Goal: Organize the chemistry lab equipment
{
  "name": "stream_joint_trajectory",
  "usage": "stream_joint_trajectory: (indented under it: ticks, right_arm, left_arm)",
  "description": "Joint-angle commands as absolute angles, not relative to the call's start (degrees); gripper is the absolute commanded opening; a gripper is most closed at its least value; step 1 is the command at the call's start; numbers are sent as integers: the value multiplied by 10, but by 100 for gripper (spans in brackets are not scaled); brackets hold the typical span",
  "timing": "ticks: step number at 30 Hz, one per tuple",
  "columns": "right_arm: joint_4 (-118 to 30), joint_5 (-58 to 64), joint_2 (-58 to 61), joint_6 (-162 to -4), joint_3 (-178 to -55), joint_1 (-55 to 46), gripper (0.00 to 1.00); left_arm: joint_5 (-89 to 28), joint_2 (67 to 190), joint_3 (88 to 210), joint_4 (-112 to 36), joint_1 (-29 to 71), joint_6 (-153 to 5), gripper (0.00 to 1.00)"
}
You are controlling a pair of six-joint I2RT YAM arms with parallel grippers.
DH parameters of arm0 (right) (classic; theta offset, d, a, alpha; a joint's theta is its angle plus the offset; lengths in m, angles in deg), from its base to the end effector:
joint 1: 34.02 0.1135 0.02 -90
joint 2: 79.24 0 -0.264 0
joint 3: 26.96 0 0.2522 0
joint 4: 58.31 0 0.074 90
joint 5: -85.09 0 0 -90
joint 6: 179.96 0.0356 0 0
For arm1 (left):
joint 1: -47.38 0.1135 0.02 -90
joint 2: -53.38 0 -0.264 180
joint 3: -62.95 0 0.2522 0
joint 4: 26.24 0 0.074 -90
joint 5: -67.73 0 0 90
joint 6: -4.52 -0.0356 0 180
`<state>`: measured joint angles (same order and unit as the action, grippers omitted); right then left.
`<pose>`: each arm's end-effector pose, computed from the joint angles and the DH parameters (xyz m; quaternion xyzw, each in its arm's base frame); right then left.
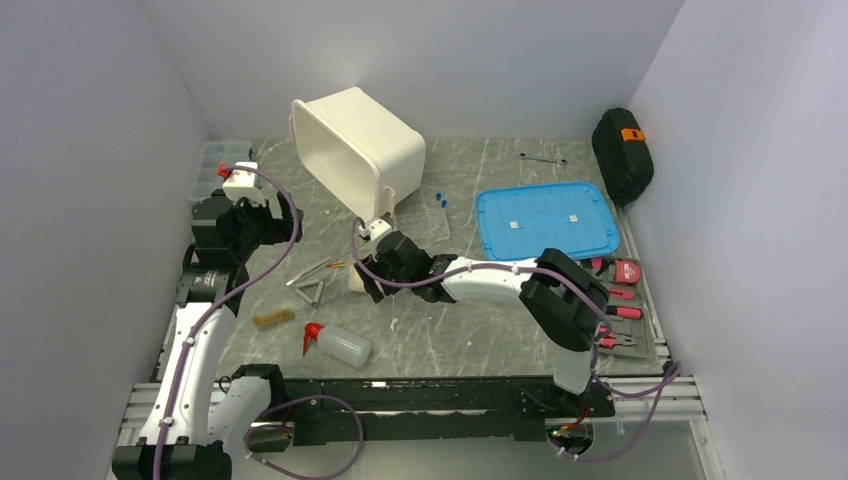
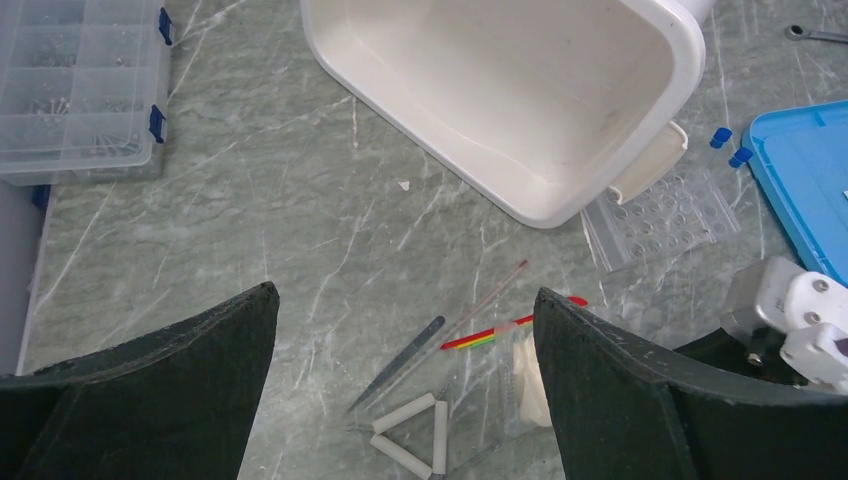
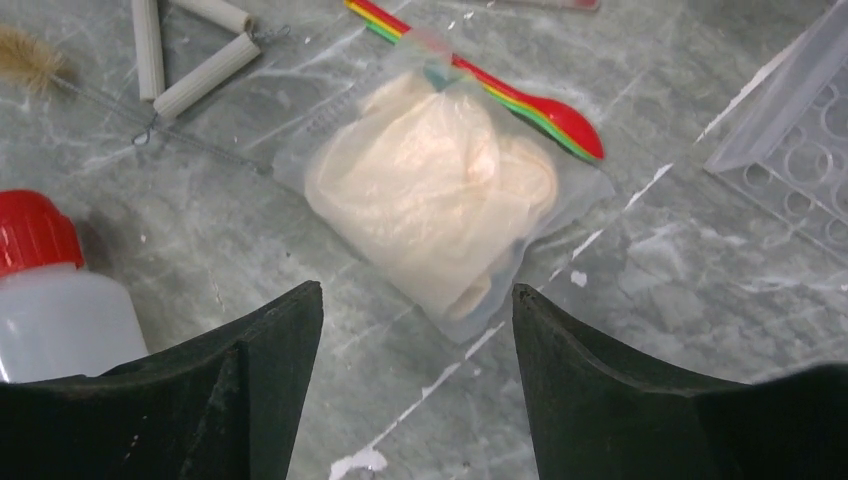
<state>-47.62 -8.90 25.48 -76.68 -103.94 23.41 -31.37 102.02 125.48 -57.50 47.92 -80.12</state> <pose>0.2153 0.3325 0.1834 -0.3242 0.8396 0.2260 0.3727 0.1946 -0.0038 0.3396 0.0056 0.8046 -0.0887 0.5871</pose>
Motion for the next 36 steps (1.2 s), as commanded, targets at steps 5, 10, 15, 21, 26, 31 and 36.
stream_joint_trajectory:
  ticks: [5, 10, 15, 21, 26, 31, 36]
  right_arm:
    - [-457, -134, 301, -766, -1098, 237, 70]
    - [-449, -138, 317, -765, -1106, 238, 67]
    - [-448, -141, 329, -766, -1112, 241, 65]
    - [-448, -148, 344, -767, -1117, 245, 62]
    - [-448, -161, 354, -767, -1119, 246, 56]
    - [-448, -169, 356, -767, -1119, 247, 43]
    - [-453, -174, 340, -767, -1103, 248, 25]
  left_arm:
    - [-300, 1019, 1269, -572, 462, -805, 99]
    - [-298, 1019, 1270, -573, 461, -805, 99]
    - [-297, 1019, 1270, -573, 460, -806, 99]
    - [-296, 1020, 1270, -574, 460, -807, 99]
    - [-295, 1021, 1270, -573, 459, -807, 99]
    - [-296, 1022, 1270, -573, 459, -806, 99]
    - [-295, 1022, 1269, -574, 459, -806, 99]
